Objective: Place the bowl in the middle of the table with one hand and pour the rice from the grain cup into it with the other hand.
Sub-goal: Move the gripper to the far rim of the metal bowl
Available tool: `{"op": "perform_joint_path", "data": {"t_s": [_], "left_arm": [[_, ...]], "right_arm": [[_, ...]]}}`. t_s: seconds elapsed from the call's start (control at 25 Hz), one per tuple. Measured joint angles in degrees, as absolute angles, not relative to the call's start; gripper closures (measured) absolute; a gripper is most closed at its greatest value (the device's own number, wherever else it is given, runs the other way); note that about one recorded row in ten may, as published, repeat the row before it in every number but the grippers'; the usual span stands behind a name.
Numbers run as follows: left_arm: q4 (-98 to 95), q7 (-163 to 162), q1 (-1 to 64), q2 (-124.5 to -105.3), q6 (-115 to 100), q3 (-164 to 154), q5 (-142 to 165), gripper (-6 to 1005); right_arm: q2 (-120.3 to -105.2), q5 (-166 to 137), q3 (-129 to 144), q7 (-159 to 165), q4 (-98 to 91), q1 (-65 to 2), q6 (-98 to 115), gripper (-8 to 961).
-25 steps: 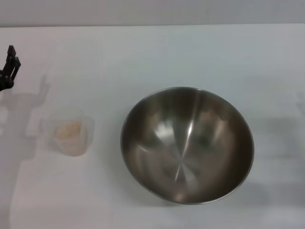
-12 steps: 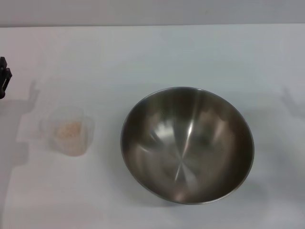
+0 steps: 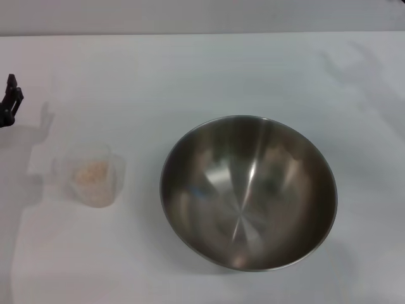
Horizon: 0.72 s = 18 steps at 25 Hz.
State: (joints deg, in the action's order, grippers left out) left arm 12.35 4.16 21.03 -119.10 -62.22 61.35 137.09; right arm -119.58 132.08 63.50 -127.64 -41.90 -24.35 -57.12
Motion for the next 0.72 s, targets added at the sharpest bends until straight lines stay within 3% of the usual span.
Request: {"op": "perform_joint_path", "data": {"t_s": [0.2, 0.36, 0.52, 0.72], "left_arm": [[12.4, 4.2, 22.0, -119.09, -60.9, 62.8, 137.0, 191], [12.7, 4.2, 22.5, -119.07, -59.8, 63.6, 137.0, 192], [12.3, 4.1, 23.3, -119.0, -59.3, 64.1, 137.0, 193], [12.4, 4.1, 23.6, -119.02, -58.5, 64.2, 137.0, 194]], "right_arm": [[-118.62, 116.0, 80.2, -100.8, -69.5, -20.0, -26.7, 120], [-118.37, 92.9, 80.0, -75.1, -77.1, -21.5, -22.0, 121], [-117.2, 56.6, 78.2, -38.5, -83.1, -29.8, -37.4, 122], [-118.02, 45.3, 74.4, -26.1, -85.7, -36.6, -64.0, 124]]}}
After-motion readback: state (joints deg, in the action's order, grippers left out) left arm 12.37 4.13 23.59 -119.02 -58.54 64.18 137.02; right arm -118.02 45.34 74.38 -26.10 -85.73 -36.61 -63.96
